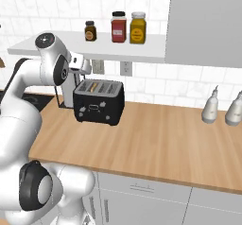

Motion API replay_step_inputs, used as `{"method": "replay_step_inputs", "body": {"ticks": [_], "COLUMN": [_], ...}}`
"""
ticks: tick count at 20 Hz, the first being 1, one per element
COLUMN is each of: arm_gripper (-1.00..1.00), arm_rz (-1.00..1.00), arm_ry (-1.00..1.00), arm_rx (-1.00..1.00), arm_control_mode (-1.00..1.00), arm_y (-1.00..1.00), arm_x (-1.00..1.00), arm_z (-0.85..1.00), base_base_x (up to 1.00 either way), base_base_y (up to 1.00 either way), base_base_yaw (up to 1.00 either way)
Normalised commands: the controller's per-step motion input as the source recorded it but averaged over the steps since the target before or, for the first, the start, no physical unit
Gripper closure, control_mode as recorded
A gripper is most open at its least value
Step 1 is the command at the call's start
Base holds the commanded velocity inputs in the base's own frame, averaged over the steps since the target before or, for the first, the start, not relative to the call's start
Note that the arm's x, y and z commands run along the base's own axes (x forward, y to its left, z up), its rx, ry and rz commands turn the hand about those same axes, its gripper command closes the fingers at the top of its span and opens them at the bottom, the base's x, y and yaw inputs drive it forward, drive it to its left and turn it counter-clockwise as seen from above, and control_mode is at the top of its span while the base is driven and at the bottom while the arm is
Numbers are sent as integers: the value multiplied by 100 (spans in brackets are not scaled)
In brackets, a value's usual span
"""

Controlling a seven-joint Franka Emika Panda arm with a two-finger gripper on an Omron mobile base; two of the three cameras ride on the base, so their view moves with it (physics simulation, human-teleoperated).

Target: Start the toaster. Once the lever pops up, take the bread to the plate on the dining counter.

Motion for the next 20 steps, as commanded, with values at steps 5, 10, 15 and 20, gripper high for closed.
{"method": "replay_step_inputs", "body": {"ticks": [5, 10, 15, 20], "arm_gripper": [-100, -100, -100, -100], "arm_rz": [0, 0, 0, 0], "arm_ry": [0, 0, 0, 0], "arm_rx": [0, 0, 0, 0], "arm_control_mode": [-100, -100, -100, -100], "arm_y": [0, 0, 0, 0], "arm_x": [0, 0, 0, 0], "arm_z": [0, 0, 0, 0], "base_base_x": [0, 0, 0, 0], "base_base_y": [0, 0, 0, 0], "base_base_yaw": [0, 0, 0, 0]}}
